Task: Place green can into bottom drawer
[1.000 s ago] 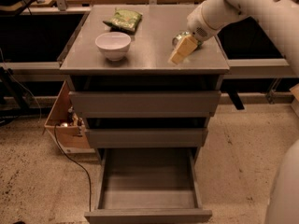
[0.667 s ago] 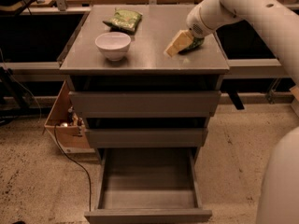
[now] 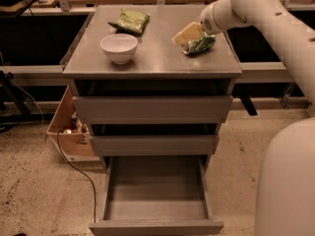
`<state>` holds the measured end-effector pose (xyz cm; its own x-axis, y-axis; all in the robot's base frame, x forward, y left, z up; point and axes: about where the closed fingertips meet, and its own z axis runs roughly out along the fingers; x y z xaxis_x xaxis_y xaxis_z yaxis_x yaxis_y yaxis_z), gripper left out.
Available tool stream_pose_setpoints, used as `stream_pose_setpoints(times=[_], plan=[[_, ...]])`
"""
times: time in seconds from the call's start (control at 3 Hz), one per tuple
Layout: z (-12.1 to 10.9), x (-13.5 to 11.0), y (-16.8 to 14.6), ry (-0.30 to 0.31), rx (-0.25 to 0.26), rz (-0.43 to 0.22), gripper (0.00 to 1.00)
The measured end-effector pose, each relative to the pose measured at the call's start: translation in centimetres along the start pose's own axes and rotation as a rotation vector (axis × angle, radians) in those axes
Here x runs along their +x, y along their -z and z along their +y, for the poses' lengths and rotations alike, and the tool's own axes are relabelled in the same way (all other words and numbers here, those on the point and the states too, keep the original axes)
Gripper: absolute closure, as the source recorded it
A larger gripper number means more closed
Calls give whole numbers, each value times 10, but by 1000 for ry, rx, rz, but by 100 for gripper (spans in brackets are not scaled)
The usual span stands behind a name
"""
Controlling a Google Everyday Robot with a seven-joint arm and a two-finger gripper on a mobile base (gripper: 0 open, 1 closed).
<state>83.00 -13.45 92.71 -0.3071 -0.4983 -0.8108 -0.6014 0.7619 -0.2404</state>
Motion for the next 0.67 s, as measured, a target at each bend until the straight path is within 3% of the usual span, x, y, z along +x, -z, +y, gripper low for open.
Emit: stream_pose_setpoints(times=[0.67], plan=[[-31,14,-29,-227,39,-66,0]])
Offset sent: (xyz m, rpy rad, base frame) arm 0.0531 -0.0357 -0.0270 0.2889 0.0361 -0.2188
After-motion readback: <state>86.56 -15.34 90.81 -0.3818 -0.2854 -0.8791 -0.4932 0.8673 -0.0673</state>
